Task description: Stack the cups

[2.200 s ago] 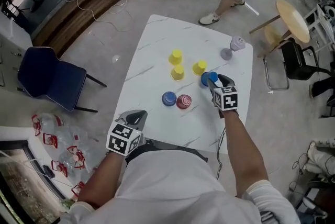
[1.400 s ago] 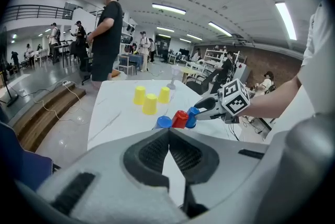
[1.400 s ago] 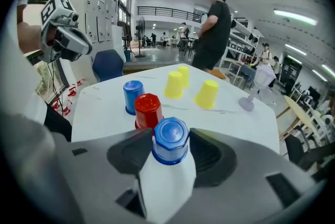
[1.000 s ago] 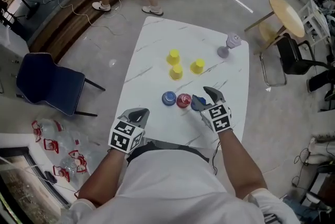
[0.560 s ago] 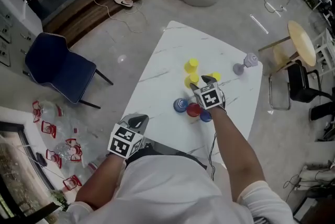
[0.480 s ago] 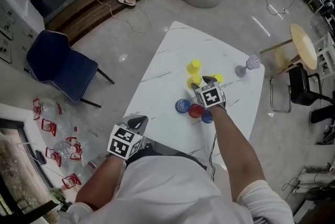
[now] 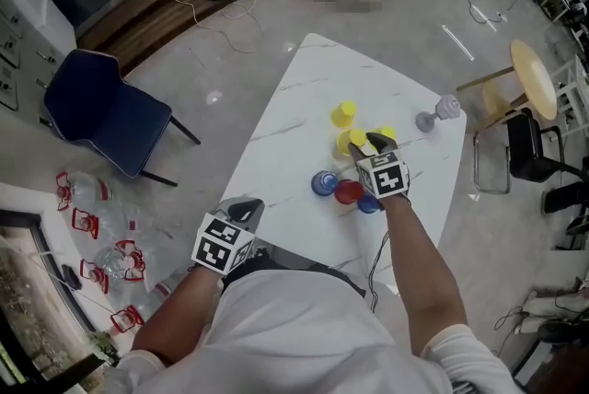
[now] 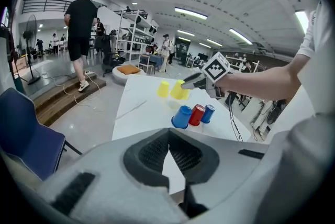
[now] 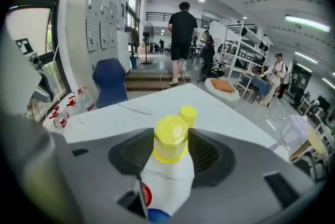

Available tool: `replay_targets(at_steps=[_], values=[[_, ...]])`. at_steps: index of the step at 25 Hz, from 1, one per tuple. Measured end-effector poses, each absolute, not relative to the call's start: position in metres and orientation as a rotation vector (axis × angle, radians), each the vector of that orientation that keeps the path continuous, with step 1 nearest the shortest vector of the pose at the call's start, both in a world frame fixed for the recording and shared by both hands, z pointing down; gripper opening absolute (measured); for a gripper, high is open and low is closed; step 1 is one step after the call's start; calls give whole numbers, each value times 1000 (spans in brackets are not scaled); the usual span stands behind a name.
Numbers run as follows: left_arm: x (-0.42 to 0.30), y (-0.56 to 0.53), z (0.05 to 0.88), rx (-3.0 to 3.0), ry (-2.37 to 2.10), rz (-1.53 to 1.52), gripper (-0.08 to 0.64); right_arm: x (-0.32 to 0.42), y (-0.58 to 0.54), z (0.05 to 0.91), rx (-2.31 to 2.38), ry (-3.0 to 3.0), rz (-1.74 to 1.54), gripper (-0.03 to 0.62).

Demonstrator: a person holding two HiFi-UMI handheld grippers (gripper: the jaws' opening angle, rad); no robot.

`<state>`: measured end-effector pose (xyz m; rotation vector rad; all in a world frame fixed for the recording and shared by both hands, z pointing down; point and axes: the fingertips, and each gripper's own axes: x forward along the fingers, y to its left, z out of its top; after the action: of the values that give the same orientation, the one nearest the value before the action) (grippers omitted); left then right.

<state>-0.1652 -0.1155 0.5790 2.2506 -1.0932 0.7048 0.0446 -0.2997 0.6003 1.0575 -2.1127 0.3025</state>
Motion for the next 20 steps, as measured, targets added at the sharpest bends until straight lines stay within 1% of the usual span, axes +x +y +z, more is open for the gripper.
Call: replay_targets(at_steps=[4,7,13,20], values=[[-144,-128,573,2321,-1023,709,8,53,-269,557,1098,-2166,270,209],[-126,-132,569,2370,-964,718,8,60,-238,539,1094,-2171,292,209],[-106,-129,567,2428,-874,741,8,54,-188,550,1044,-2151,345,209],[-98,-121,569,2434,-831,770,8,35,-180,565,999,-2137,303,209]])
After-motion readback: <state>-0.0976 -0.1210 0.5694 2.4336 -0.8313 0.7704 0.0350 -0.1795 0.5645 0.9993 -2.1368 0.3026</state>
